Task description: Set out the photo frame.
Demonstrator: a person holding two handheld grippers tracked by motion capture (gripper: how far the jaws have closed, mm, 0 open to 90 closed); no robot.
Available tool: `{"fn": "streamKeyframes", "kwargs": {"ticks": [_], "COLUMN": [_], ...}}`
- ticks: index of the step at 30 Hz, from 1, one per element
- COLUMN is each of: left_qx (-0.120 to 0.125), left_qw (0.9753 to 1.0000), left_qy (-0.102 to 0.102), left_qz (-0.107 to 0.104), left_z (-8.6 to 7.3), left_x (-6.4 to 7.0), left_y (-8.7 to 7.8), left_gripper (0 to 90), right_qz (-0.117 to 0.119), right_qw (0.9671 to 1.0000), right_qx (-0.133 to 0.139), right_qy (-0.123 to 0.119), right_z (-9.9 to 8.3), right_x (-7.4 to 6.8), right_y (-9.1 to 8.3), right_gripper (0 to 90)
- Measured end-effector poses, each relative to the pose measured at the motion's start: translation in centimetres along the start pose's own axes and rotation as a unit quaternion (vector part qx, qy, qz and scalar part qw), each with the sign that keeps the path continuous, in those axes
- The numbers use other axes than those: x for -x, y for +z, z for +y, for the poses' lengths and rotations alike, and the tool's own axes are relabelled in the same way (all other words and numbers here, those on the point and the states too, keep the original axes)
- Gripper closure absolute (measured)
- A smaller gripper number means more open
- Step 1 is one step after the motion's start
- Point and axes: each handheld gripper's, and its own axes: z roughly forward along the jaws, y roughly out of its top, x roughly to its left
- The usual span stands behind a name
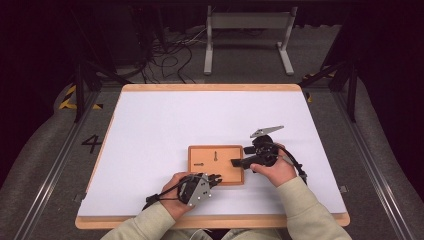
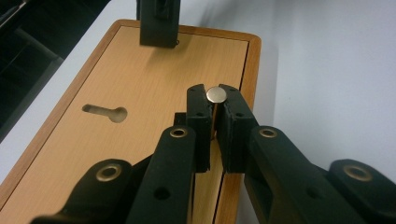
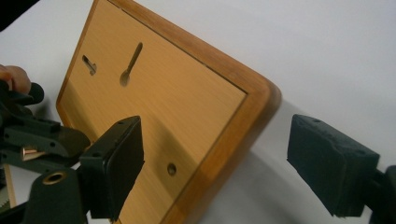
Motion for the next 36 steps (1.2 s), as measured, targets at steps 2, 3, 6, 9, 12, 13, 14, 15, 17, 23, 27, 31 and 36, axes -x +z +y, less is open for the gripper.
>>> {"fn": "streamKeyframes", "kwargs": {"ticks": [2,3,6,9,12,13,14,15,17,23,27,31,36], "left_qx": [0.001,0.0,0.0,0.0,0.002,0.002,0.001,0.001,-0.003,0.008,0.017,0.034,0.072], "left_qw": [1.0,1.0,1.0,1.0,1.0,0.9999,0.9998,0.9997,0.9994,0.9971,0.9938,0.9891,0.982], "left_qy": [0.0,0.002,-0.002,-0.002,-0.006,-0.01,-0.014,-0.017,-0.021,-0.057,-0.085,-0.115,-0.15], "left_qz": [-0.001,-0.001,-0.002,-0.002,-0.005,-0.008,-0.012,-0.018,-0.026,-0.048,-0.069,-0.086,-0.088], "left_z": [0.0,0.0,-0.1,-0.1,-0.1,-0.1,-0.1,-0.1,0.1,0.1,-0.4,-0.8,-1.2], "left_x": [0.0,0.0,0.0,0.0,-0.1,-0.2,-0.3,-0.4,-0.7,-1.4,-1.9,-2.3,-3.2], "left_y": [0.0,0.0,0.0,0.0,0.0,0.0,0.0,0.0,-0.1,-0.7,-1.5,-2.8,-5.2], "left_gripper": [84.0,84.0,84.0,84.0,84.0,83.9,83.8,83.7,83.4,74.3,67.2,58.8,53.9], "right_qz": [0.01,0.014,0.027,0.044,0.042,0.044,0.046,0.047,0.05,0.054,0.057,0.056,0.057], "right_qw": [0.9999,0.9999,0.9996,0.9989,0.9989,0.9988,0.9987,0.9986,0.9984,0.9985,0.9983,0.998,0.9968], "right_qx": [0.0,-0.001,-0.002,-0.009,-0.018,-0.018,-0.018,-0.018,-0.019,-0.008,-0.003,0.004,0.009], "right_qy": [0.004,0.005,0.01,0.016,0.014,0.015,0.015,0.016,0.018,0.004,-0.008,-0.028,-0.055], "right_z": [0.2,0.3,0.6,0.7,0.7,0.7,0.7,0.7,0.7,0.6,0.6,0.6,0.6], "right_x": [0.0,0.1,0.1,0.1,0.0,0.1,0.1,0.2,0.2,-0.2,-0.5,-1.0,-1.5], "right_y": [0.5,0.7,1.1,1.8,2.2,2.2,2.2,2.1,2.1,1.6,1.3,0.7,-0.1], "right_gripper": [19.3,19.4,19.8,20.5,21.6,22.2,22.9,23.6,24.4,29.3,33.6,37.5,41.4]}}
